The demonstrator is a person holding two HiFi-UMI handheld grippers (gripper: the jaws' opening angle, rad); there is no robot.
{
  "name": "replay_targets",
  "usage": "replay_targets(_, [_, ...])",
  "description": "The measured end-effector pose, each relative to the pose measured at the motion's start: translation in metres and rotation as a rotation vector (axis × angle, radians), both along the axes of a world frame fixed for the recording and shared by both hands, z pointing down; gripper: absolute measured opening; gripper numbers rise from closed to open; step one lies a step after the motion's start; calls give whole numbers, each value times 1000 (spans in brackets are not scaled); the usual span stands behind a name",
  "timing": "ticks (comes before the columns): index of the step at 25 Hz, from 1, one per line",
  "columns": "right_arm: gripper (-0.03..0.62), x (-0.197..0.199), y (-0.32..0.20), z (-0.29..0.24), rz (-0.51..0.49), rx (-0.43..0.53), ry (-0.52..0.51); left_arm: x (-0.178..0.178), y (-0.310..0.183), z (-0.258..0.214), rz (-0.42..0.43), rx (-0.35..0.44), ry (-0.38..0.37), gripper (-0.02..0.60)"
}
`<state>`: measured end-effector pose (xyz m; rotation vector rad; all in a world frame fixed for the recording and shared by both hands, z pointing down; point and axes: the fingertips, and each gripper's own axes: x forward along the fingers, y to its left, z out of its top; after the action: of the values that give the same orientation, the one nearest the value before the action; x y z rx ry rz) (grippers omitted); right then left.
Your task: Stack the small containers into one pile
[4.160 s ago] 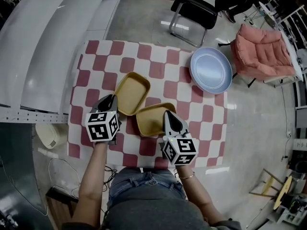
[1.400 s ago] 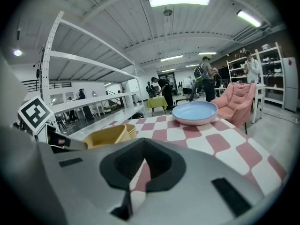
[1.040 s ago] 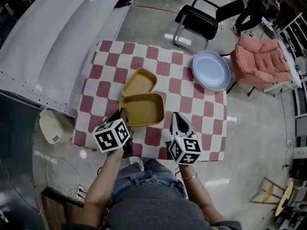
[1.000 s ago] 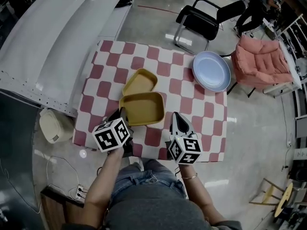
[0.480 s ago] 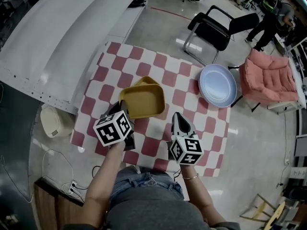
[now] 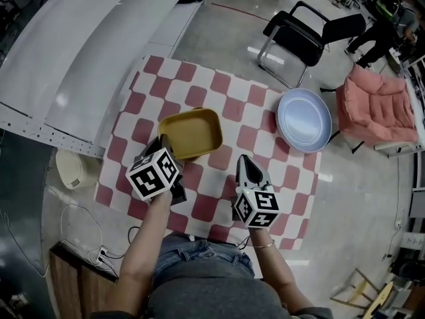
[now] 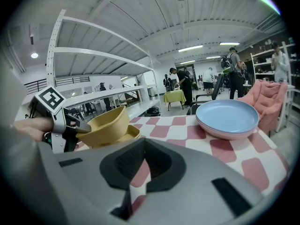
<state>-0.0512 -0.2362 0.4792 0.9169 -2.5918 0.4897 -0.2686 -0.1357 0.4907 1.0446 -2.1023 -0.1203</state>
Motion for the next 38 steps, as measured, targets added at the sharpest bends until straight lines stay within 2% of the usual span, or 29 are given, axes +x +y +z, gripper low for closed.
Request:
replay_targets(7, [11, -1, -3, 7, -16, -17, 7, 0, 6, 16, -132, -29, 35, 29])
replay_targets(12, [11, -1, -3, 8, -25, -19, 5, 4, 4, 18, -141, -17, 41, 42])
replay_targets(19, [11, -1, -1, 6, -26, -12, 7, 21, 0, 12, -69, 12, 62, 89])
replay_targets(24, [11, -1, 2, 4, -18, -5, 7, 37, 0, 10, -16, 38, 104, 118])
replay_targets(32, [11, -4, 15, -3, -9, 10, 8, 62, -1, 24, 127, 38, 189, 120])
replay_targets(38, [11, 1, 27, -4, 18, 19, 16, 66, 8, 23, 234, 28, 143, 135])
